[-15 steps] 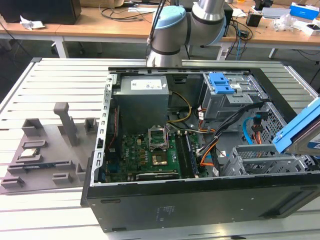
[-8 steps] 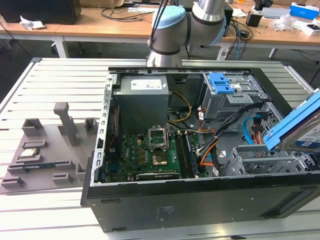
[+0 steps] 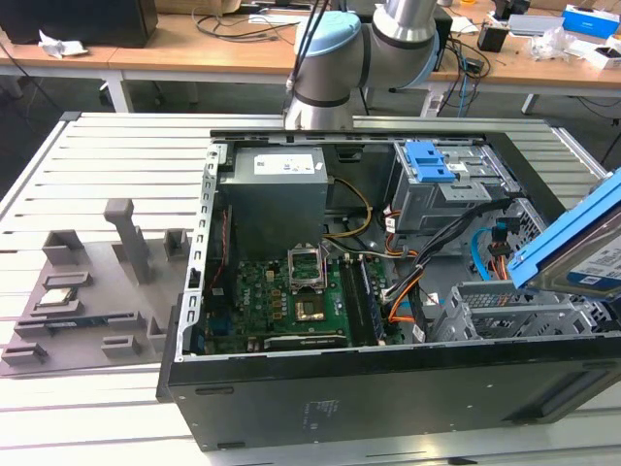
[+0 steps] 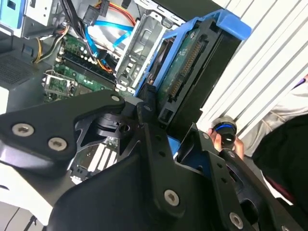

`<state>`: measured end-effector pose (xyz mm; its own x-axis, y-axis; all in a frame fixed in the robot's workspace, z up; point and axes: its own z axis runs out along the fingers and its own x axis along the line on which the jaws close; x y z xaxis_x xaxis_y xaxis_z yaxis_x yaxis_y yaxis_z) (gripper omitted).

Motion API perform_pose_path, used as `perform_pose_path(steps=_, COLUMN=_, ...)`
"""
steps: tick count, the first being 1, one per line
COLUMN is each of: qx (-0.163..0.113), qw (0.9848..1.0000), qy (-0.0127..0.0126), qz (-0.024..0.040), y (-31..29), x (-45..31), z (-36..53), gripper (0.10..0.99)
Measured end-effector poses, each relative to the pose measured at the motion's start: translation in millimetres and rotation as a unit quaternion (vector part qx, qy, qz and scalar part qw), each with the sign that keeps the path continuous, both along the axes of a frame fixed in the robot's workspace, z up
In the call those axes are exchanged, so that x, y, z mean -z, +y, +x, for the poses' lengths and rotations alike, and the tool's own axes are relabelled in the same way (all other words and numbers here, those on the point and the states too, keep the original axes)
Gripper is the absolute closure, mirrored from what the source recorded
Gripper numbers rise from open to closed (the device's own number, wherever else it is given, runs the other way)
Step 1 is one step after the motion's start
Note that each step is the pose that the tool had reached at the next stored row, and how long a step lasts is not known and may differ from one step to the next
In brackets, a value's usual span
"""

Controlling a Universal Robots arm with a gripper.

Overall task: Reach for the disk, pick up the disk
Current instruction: 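Pick up the disk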

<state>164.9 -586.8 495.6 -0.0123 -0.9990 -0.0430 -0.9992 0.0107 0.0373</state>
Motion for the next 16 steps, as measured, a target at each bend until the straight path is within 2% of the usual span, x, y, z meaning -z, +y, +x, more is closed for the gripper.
perform_pose_path(steps=4, qx=0.000, qw=1.0000, qy=0.0000, qz=-0.0003, y=14.0, x=4.0, z=0.1, gripper=0.718)
perform_pose_path(steps=6, qx=0.000, qw=1.0000, qy=0.0000, qz=-0.0007, y=18.8, x=7.9, z=0.1, gripper=0.718)
perform_pose_path(steps=11, qx=0.000, qw=1.0000, qy=0.0000, qz=-0.0015, y=21.1, x=24.7, z=0.1, gripper=0.718)
perform_pose_path(steps=16, qx=0.000, qw=1.0000, qy=0.0000, qz=-0.0014, y=26.6, x=31.7, z=-0.4, gripper=0.718)
